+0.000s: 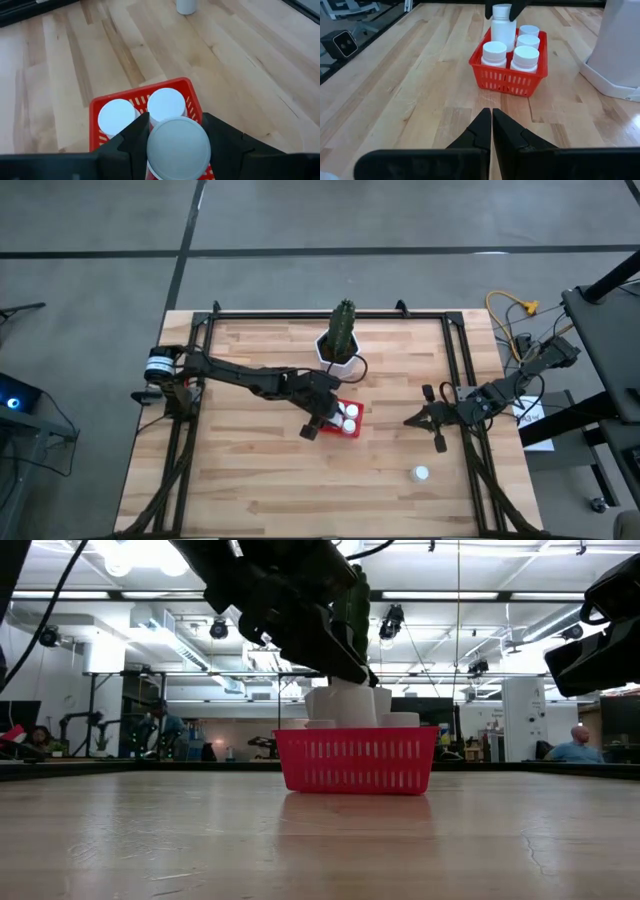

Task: Pick and place pill bottles into a basket
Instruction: Put the left white pill bottle into the red bin

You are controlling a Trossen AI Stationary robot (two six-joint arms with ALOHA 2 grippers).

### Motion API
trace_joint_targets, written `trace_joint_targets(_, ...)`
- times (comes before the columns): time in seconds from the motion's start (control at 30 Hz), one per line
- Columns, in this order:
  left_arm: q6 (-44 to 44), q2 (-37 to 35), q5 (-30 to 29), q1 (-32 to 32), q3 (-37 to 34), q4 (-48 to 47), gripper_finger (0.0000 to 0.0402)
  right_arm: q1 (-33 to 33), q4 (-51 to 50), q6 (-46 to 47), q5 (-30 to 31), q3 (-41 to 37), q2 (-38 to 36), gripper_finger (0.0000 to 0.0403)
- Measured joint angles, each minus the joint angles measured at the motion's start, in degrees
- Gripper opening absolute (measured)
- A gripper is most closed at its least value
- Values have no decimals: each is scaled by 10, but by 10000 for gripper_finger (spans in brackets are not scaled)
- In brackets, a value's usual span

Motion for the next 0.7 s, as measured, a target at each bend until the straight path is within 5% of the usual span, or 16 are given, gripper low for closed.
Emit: trace_joint_targets(0.7,-14,30,29,1,1,28,141,0,0,1,0,0,0,9)
